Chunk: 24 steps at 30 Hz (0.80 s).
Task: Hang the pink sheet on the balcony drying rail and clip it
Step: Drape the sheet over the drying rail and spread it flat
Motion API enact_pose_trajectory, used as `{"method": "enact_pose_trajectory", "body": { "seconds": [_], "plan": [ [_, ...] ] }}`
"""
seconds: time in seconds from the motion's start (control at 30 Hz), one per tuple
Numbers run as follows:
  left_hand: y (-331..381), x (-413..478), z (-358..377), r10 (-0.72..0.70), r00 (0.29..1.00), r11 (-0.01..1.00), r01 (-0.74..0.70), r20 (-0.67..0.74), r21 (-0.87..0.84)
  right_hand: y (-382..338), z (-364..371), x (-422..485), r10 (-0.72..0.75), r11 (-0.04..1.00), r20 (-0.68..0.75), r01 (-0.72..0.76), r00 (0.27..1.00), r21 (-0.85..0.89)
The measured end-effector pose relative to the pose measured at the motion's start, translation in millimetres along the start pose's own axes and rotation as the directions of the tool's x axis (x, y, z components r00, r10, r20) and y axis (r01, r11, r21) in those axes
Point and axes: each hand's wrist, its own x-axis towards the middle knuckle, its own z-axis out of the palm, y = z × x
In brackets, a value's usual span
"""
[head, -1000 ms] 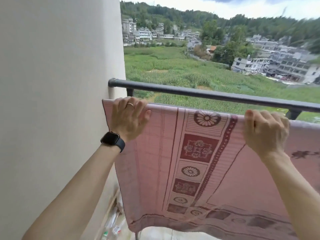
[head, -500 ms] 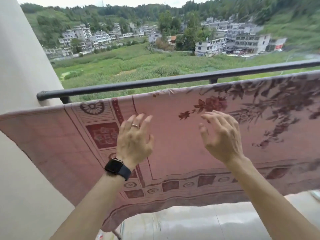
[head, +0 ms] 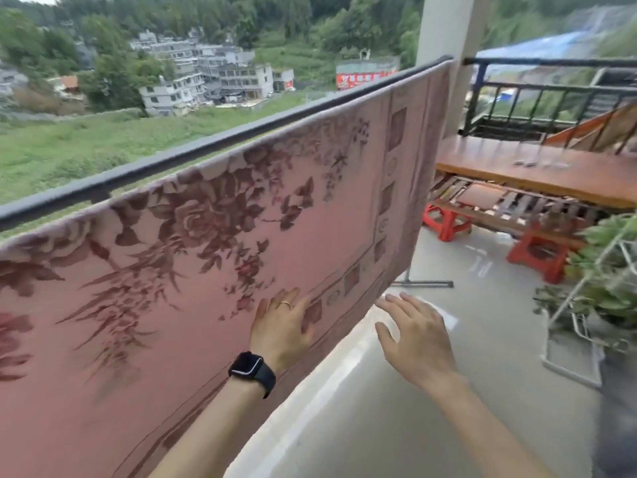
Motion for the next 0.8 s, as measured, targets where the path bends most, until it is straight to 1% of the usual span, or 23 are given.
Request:
{"method": "enact_pose_trajectory", "body": {
  "seconds": [0.13, 0.27, 0.47, 0.63, 0.8],
  "plan": [
    [62.4, 116.9, 11.7, 0.187, 0.982, 0.982, -0.187, 0.015, 0.016, 70.4, -14.6, 69.3, 0.114, 0.989, -0.083, -0.121, 0.99, -0.087],
    [118.5, 236.1, 11.0, 0.344, 0.939, 0.937, -0.343, -0.011, 0.063, 127.2, -29.7, 146.9, 0.202, 0.965, -0.119, -0.218, 0.972, -0.144],
    [205.6, 380.4, 5.7, 0.503, 0.864, 0.859, -0.498, -0.014, 0.119, 212.9, -56.3, 243.9, 0.289, 0.927, -0.157, -0.317, 0.944, -0.2],
    [285.9, 481.7, 28.7, 0.573, 0.819, 0.816, -0.564, -0.041, 0.126, 303.9, -66.2, 309.2, 0.32, 0.906, -0.209, -0.363, 0.924, -0.219],
    [360.0, 585.7, 65.5, 0.578, 0.814, 0.814, -0.571, -0.053, 0.106, 411.7, -67.7, 383.1, 0.35, 0.893, -0.186, -0.388, 0.918, -0.23]
  ]
}}
